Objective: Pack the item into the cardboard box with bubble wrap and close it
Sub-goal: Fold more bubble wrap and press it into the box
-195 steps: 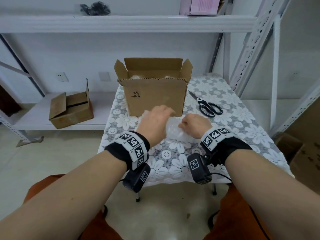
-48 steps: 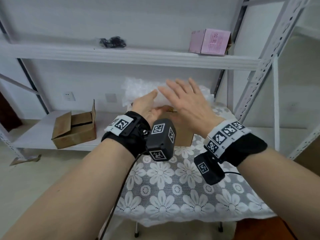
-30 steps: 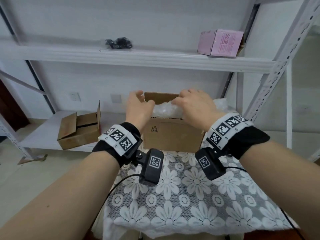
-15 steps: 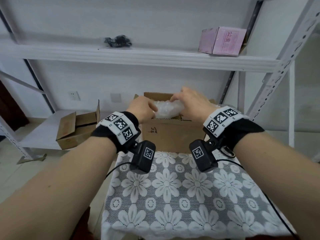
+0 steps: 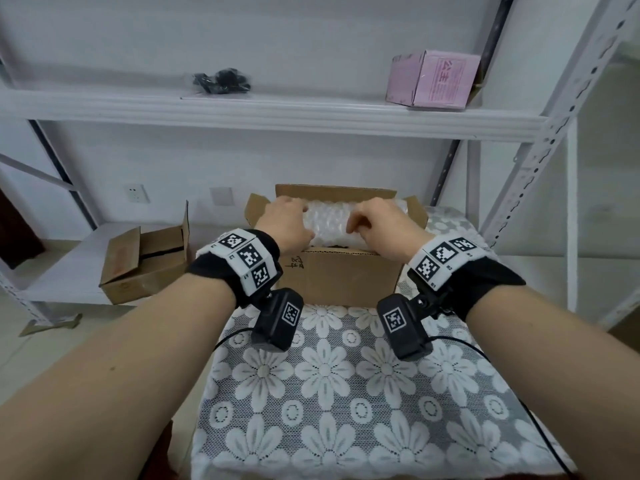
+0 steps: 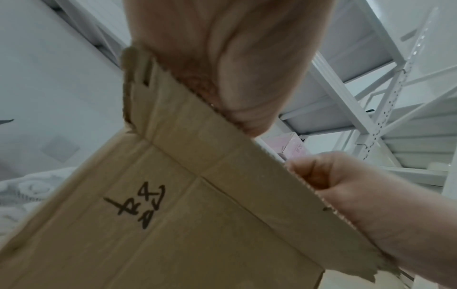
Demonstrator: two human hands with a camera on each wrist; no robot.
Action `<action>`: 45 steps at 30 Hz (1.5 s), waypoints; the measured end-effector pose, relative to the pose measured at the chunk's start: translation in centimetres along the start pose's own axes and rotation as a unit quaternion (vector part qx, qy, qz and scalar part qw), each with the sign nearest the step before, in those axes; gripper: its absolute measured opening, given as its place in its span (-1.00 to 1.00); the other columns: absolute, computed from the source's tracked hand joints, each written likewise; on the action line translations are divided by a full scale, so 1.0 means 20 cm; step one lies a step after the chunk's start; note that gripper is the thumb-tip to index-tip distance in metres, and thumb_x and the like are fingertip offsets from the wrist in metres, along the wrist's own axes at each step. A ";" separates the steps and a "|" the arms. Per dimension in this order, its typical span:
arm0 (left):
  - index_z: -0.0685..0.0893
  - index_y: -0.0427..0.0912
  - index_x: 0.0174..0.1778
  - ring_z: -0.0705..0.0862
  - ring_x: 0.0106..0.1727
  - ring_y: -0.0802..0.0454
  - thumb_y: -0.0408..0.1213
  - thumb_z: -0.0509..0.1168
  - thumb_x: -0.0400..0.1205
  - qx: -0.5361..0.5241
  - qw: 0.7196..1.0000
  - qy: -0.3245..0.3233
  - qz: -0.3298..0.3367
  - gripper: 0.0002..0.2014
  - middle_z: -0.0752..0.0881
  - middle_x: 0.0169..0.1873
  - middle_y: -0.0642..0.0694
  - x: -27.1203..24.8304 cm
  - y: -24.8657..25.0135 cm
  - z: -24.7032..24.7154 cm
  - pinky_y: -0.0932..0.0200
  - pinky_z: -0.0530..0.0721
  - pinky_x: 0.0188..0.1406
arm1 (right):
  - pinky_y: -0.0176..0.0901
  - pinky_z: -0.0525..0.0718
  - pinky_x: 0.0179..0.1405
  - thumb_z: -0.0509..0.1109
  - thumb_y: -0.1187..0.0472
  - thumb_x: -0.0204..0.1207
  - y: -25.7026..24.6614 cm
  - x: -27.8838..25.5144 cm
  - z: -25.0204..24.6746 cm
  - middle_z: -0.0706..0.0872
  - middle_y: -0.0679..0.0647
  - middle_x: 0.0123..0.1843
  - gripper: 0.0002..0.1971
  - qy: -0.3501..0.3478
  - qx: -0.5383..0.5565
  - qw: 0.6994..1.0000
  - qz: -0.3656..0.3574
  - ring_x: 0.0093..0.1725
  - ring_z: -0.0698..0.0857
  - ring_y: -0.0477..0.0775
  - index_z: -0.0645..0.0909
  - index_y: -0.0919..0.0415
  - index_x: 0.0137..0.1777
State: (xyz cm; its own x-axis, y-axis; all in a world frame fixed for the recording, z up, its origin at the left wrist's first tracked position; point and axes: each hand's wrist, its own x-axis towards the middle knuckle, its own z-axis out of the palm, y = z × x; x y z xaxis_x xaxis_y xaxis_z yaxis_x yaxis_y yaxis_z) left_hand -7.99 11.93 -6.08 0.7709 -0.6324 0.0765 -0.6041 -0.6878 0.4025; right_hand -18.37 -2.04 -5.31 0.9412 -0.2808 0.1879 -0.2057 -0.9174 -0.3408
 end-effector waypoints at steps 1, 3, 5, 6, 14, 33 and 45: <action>0.35 -0.15 0.57 0.31 0.58 -0.13 -0.23 0.31 0.63 0.003 1.000 -0.011 -0.005 -0.44 0.32 0.57 -0.18 0.01 0.00 0.01 -0.02 0.32 0.53 | -0.17 0.58 0.13 0.26 0.41 0.60 0.00 -0.01 -0.01 0.72 0.07 0.15 -0.76 0.051 -0.025 0.998 0.000 0.12 0.65 0.02 0.74 0.17 0.03; 0.29 -0.12 0.61 0.35 0.55 -0.16 -0.25 0.26 0.65 0.005 1.000 -0.026 -0.002 -0.42 0.34 0.56 -0.20 0.01 0.00 0.01 -0.02 0.37 0.50 | -0.11 0.49 0.19 0.28 0.37 0.59 0.03 -0.04 -0.02 0.68 0.05 0.20 -0.77 0.145 -0.111 0.983 0.009 0.22 0.57 0.08 0.71 0.12 0.10; 0.22 -0.05 0.64 0.39 0.52 -0.18 -0.30 0.19 0.68 0.012 0.999 -0.049 0.005 -0.42 0.36 0.55 -0.23 0.02 0.01 0.00 0.02 0.42 0.41 | -0.09 0.44 0.26 0.30 0.37 0.57 0.06 -0.04 -0.02 0.63 0.09 0.27 -0.71 0.145 -0.154 0.977 0.036 0.28 0.49 0.12 0.67 0.13 0.23; 0.18 0.00 0.65 0.41 0.51 -0.19 -0.34 0.16 0.69 0.014 0.998 -0.062 0.008 -0.41 0.35 0.56 -0.24 0.02 0.02 -0.01 0.06 0.45 0.35 | -0.06 0.43 0.30 0.30 0.38 0.57 0.08 -0.04 -0.02 0.60 0.13 0.31 -0.66 0.119 -0.152 0.980 0.056 0.31 0.46 0.16 0.64 0.14 0.30; 0.09 0.22 0.66 0.57 0.26 -0.03 -0.46 0.07 0.69 0.063 0.981 -0.181 0.033 -0.31 0.26 0.64 -0.10 0.03 0.04 -0.05 0.21 0.59 0.03 | -0.12 0.51 0.26 0.24 0.53 0.57 0.04 0.02 -0.03 0.40 0.13 0.58 -0.44 -0.091 0.005 0.988 0.125 0.50 0.47 0.18 0.42 0.12 0.53; -0.01 0.14 0.68 -0.15 0.70 -0.13 -0.07 -0.03 0.79 0.091 0.974 -0.177 0.107 -0.47 -0.12 0.70 -0.08 -0.03 0.13 0.07 -0.06 -0.22 0.61 | -0.07 0.47 0.31 0.21 0.30 0.64 0.09 0.01 0.01 0.42 0.15 0.48 -0.58 -0.127 -0.012 0.987 0.098 0.42 0.49 0.19 0.46 0.06 0.49; -0.11 0.09 0.69 -0.28 0.68 -0.05 0.19 -0.21 0.73 0.146 0.947 -0.274 0.077 -0.39 -0.16 0.70 -0.09 -0.02 0.18 0.04 -0.05 -0.37 0.57 | -0.15 0.44 0.07 0.26 0.21 0.62 0.06 0.06 0.03 0.58 0.14 0.36 -0.71 -0.149 -0.040 0.984 0.093 0.32 0.55 0.17 0.53 0.12 0.33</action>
State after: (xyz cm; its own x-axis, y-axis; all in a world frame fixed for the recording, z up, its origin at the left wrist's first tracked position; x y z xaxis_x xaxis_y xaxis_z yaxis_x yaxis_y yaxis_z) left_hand -10.66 9.47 -5.39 0.4969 -0.7677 -0.4047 -0.7925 -0.5914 0.1488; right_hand -17.42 -3.36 -6.04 0.9199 -0.3608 -0.1537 -0.3902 -0.8809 -0.2678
